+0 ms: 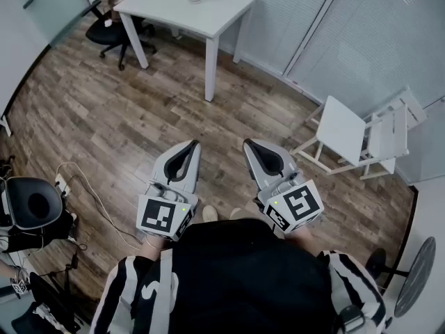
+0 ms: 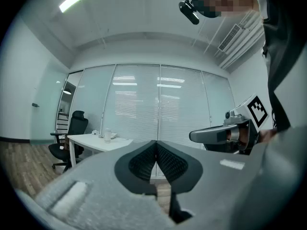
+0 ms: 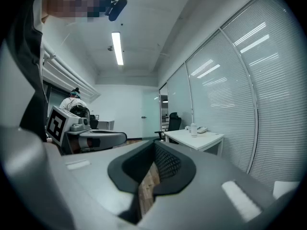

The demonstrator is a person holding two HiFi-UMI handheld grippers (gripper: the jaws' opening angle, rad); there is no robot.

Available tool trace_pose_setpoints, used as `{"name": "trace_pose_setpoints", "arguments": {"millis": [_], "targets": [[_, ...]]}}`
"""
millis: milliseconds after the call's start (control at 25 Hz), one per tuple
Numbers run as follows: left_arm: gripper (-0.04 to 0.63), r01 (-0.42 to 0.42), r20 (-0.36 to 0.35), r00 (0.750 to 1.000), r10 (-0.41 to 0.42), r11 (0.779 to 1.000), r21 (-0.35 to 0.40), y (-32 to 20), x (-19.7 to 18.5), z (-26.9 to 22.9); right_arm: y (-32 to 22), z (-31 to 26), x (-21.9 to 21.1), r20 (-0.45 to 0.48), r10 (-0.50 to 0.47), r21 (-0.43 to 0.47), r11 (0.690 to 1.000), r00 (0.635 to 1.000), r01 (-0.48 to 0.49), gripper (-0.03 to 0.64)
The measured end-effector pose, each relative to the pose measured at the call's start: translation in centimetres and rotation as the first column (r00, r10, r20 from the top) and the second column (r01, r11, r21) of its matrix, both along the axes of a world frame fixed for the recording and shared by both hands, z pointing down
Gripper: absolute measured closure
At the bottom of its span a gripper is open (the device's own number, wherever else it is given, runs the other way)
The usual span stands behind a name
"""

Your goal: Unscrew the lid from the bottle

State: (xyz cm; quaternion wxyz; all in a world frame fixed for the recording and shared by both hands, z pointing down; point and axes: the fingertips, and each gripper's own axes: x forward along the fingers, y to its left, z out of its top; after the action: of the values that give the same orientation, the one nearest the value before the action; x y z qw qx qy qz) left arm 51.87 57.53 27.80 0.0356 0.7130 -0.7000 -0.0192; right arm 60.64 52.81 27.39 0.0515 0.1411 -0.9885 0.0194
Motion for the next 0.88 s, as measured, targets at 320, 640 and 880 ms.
{"name": "trace_pose_setpoints", "arguments": {"millis": [320,640,880], "targets": [[0.595,-0.003,0.026,1.0,0.003,1.0,-0.005,-0.35,0.1,0.46,-0.48,0.31,0.09,-0.009,0.01,0.005,1.0,1.0,-0.01,0.618],[0.595,0.0,0.031,1.0,0.0,1.0,0.007,0.25,-0.35,0.12,0.25,0.24,-0.14,-0.021,0.012,0.019,1.0,1.0,-0.012,0.618],[0.595,-0.015,0.018,1.0,0.015,1.0,0.014,-0.05,0.23,0.73,0.21,0.62,0.44,-0.03,0.017,0.029,0.999,0.999,-0.017,0.617]]}}
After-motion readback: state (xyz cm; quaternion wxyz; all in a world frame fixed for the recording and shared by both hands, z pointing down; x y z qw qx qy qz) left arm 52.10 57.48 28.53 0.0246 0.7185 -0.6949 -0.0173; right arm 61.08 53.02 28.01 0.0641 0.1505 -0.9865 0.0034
